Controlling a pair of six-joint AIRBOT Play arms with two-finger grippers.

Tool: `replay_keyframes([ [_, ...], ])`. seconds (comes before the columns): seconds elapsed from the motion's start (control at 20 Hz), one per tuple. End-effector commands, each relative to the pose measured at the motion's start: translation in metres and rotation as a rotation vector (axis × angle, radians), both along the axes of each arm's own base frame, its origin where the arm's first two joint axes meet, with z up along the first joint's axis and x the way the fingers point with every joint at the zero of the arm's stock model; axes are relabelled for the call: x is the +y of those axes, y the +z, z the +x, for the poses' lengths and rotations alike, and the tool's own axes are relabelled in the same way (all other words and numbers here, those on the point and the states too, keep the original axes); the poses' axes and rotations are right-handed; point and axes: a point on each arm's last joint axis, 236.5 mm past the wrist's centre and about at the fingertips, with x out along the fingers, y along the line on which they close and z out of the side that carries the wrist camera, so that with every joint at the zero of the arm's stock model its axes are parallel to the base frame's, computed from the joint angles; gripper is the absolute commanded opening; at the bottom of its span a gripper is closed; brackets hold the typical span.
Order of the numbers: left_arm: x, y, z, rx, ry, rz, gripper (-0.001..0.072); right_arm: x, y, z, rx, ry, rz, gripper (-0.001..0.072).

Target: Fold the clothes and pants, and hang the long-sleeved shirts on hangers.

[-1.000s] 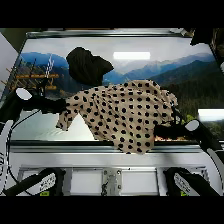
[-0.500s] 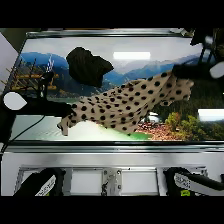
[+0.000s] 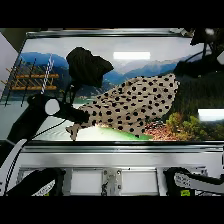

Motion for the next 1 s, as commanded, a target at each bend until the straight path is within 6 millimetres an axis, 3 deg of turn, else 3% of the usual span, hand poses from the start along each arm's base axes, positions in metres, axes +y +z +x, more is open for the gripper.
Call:
replay_keyframes([
  [0.0,0.002,-0.035,0.011,0.057,0.025,0.046,0.0011,0.030,-0.081,-0.081,0.238,0.032,0.108,0.0534],
  [0.15,0.010,-0.048,0.016,0.087,0.056,0.054,0.0012,0.065,-0.150,-0.156,0.388,-0.022,0.270,0.0555],
  [0.2,0.010,-0.050,0.016,0.094,0.057,0.057,0.0012,0.076,-0.171,-0.179,0.437,-0.049,0.326,0.0676],
  [0.25,0.010,-0.052,0.016,0.097,0.056,0.059,0.0011,0.087,-0.187,-0.197,0.475,-0.057,0.374,0.0720],
  [0.35,0.010,-0.052,0.016,0.096,0.056,0.058,0.0011,0.108,-0.205,-0.217,0.503,-0.064,0.464,0.0720],
  [0.5,0.010,-0.051,0.018,0.088,0.057,0.055,0.0011,0.129,-0.214,-0.215,0.459,-0.054,0.480,0.0720],
  [0.85,0.009,-0.051,0.019,0.083,0.058,0.053,0.0012,0.183,-0.211,-0.187,0.293,0.001,0.457,0.0705],
  [0.9,0.009,-0.051,0.019,0.084,0.058,0.053,0.0011,0.185,-0.210,-0.184,0.283,0.002,0.454,0.0590],
  [0.95,0.009,-0.048,0.019,0.080,0.057,0.052,0.0011,0.184,-0.208,-0.180,0.270,0.001,0.452,0.0377],
])
